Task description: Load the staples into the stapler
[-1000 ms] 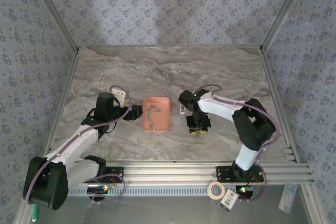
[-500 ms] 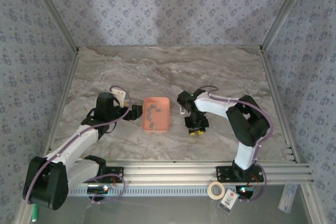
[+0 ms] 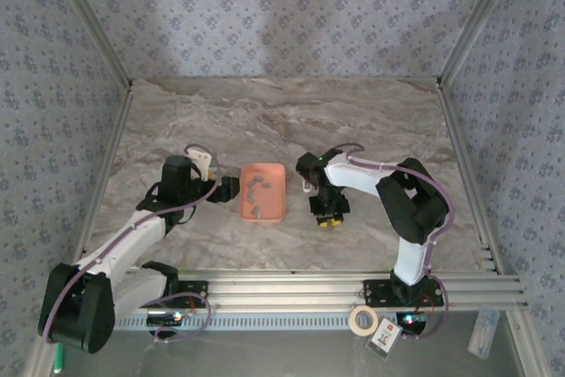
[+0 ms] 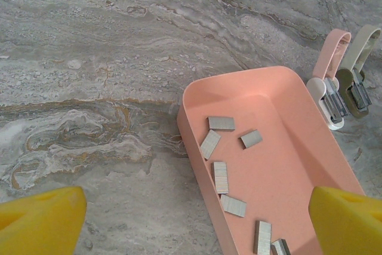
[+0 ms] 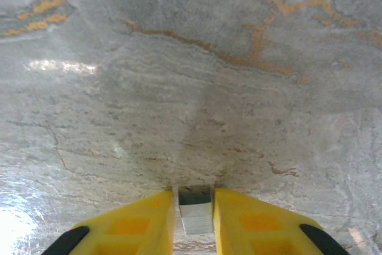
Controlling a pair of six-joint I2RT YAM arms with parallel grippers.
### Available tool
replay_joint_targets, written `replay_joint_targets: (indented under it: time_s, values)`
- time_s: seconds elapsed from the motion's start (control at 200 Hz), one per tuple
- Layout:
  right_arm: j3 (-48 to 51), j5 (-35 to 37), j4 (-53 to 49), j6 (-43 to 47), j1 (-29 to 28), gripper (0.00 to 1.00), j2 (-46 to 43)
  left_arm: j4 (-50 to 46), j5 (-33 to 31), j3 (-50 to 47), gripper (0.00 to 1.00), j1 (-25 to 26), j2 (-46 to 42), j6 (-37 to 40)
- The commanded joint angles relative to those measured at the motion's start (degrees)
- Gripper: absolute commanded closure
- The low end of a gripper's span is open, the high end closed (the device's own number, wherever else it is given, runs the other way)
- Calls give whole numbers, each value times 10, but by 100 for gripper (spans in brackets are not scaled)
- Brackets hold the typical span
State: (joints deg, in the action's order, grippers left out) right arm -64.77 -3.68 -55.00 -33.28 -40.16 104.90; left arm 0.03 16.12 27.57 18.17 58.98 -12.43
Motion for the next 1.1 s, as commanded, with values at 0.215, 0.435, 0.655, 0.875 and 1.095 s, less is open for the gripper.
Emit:
replay_joint_targets:
  time_s: [0.215, 0.435, 0.655, 0.875, 1.095]
  values:
    - [7, 52, 3, -24, -2, 83, -16, 17, 11, 5, 5, 5, -15, 0]
    - [2, 98, 34, -104, -6, 83, -97, 66, 14, 13, 5, 6, -2, -24]
    - [21, 161, 128, -163, -7, 82, -152, 117, 15, 39, 5, 9, 48, 2]
    - [19, 182, 227, -149, -6, 82, -135, 199, 13, 52, 4, 8, 111, 30]
    - [-24, 168, 235, -136, -7, 82, -69, 234, -10, 60, 5, 11, 149, 48]
